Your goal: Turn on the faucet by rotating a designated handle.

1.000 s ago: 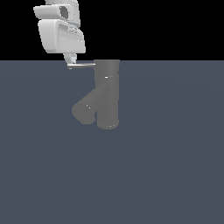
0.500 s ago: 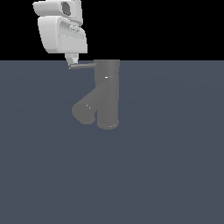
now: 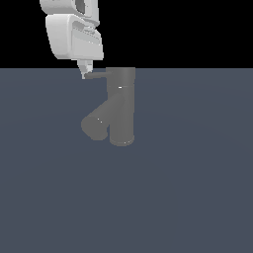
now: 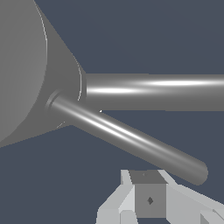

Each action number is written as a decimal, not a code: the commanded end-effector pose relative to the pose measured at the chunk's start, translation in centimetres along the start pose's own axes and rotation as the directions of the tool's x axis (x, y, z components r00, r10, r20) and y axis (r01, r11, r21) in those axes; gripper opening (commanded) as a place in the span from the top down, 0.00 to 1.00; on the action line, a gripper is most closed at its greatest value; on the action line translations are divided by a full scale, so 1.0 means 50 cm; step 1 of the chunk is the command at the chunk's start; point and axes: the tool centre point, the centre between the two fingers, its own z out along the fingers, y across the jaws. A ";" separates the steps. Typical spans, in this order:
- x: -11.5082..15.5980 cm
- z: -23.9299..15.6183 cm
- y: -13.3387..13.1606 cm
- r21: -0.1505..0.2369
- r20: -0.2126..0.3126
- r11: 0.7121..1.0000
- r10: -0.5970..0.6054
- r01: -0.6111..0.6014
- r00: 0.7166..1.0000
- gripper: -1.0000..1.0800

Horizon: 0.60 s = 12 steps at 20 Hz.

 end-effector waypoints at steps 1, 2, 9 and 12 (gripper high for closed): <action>0.023 0.000 0.014 -0.007 -0.004 1.000 0.008 -0.008 1.000 1.00; 0.027 0.000 0.018 -0.007 -0.004 1.000 0.008 -0.008 1.000 1.00; 0.057 -0.001 0.047 -0.009 -0.004 1.000 0.008 -0.008 1.000 1.00; 0.051 0.000 0.043 -0.003 -0.004 1.000 -0.004 0.004 1.000 1.00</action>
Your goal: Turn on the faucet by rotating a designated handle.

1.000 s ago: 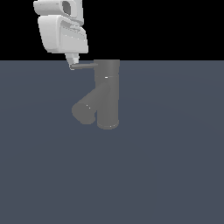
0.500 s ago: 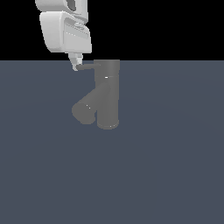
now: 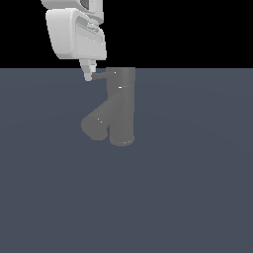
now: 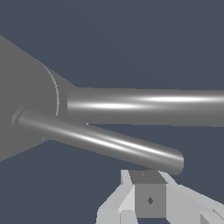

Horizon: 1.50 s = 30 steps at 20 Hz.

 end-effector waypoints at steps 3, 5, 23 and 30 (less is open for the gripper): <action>0.052 0.000 -0.001 -0.002 -0.002 1.000 0.007 -0.007 1.000 1.00; 0.078 0.000 -0.001 -0.003 -0.002 1.000 0.009 -0.009 1.000 1.00; 0.190 0.000 -0.020 -0.006 -0.001 1.000 -0.026 0.026 1.000 1.00; 0.228 0.000 -0.052 -0.006 -0.001 1.000 -0.016 0.016 1.000 1.00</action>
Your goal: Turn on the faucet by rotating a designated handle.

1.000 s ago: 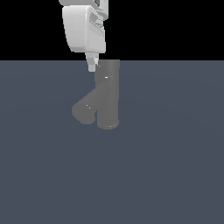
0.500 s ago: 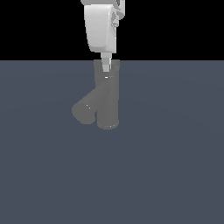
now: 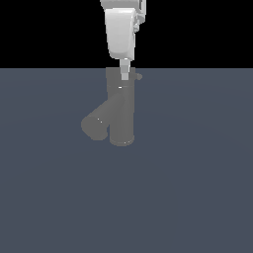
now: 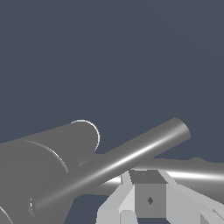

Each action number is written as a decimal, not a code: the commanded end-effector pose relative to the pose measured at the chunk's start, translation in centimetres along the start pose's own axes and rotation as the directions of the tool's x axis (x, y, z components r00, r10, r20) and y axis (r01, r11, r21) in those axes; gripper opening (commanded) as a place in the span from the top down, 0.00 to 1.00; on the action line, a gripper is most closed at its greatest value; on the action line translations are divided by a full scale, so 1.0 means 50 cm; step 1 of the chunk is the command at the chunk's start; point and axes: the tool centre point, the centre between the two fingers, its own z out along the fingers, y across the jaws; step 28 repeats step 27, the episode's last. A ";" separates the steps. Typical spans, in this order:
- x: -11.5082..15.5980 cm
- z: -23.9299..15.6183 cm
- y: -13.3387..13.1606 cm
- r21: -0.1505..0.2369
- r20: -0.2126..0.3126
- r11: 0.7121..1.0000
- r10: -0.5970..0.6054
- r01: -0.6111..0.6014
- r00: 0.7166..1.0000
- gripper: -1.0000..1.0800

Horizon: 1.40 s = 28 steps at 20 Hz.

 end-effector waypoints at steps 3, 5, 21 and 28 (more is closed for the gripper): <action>0.066 -0.001 -0.031 0.008 -0.002 0.999 0.044 -0.044 0.999 1.00; 0.077 -0.001 -0.038 0.008 -0.002 0.999 0.046 -0.046 0.999 1.00; 0.158 -0.002 -0.097 0.008 -0.002 0.998 0.066 -0.066 0.998 1.00; 0.182 -0.002 -0.114 0.008 -0.002 0.997 0.072 -0.072 0.997 1.00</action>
